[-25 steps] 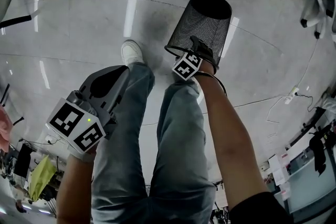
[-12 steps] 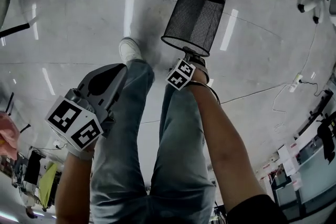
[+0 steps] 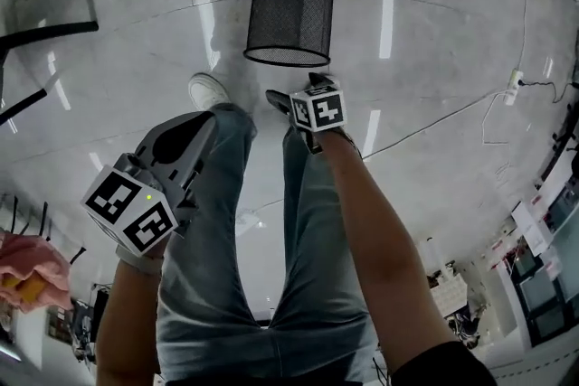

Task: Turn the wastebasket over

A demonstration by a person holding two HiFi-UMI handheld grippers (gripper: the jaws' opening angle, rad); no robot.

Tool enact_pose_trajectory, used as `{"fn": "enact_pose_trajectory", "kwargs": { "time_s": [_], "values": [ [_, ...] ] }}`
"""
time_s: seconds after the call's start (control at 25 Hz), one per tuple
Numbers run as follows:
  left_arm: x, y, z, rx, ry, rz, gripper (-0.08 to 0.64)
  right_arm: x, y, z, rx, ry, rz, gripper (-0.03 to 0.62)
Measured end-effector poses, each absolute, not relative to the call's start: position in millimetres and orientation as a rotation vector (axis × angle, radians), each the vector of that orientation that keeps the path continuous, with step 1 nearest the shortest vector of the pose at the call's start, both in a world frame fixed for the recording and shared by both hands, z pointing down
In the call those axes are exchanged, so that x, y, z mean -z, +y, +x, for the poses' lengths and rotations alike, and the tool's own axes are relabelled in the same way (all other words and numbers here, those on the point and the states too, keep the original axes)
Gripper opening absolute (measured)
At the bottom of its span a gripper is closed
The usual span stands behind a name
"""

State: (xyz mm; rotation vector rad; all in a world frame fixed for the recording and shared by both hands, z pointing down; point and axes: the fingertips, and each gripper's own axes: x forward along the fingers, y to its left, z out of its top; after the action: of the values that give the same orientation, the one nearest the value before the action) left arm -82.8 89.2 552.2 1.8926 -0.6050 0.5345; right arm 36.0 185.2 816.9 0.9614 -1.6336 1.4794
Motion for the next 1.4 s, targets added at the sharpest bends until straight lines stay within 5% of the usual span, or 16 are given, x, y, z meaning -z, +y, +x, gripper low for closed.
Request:
{"fn": "enact_pose_trajectory", "kwargs": {
  "time_s": [0.2,0.44,0.64,0.88,1.32,1.4],
  "values": [
    [-551,76,-60,-0.586,-0.529,1.931,0.014,-804,137,74,-2.196,-1.390,1.612,0.480],
    [-563,59,-47,-0.622,-0.493,1.945,0.014,-832,132,102,-2.485,-1.105,1.957,0.474],
    [-574,53,-44,-0.630,-0.473,1.936,0.014,-831,113,88,-2.658,-1.301,1.897,0.295],
    [-582,48,-44,-0.619,-0.497,1.912,0.014,-799,84,75,-2.574,-1.746,1.796,0.035],
    [-649,22,-63,-0.586,-0.559,1.917,0.020,-777,85,71,-2.386,-2.113,1.125,0.008],
    [-681,18,-69,-0.643,-0.550,1.925,0.098,-779,99,70,-2.351,-2.128,0.973,0.008]
  ]
}}
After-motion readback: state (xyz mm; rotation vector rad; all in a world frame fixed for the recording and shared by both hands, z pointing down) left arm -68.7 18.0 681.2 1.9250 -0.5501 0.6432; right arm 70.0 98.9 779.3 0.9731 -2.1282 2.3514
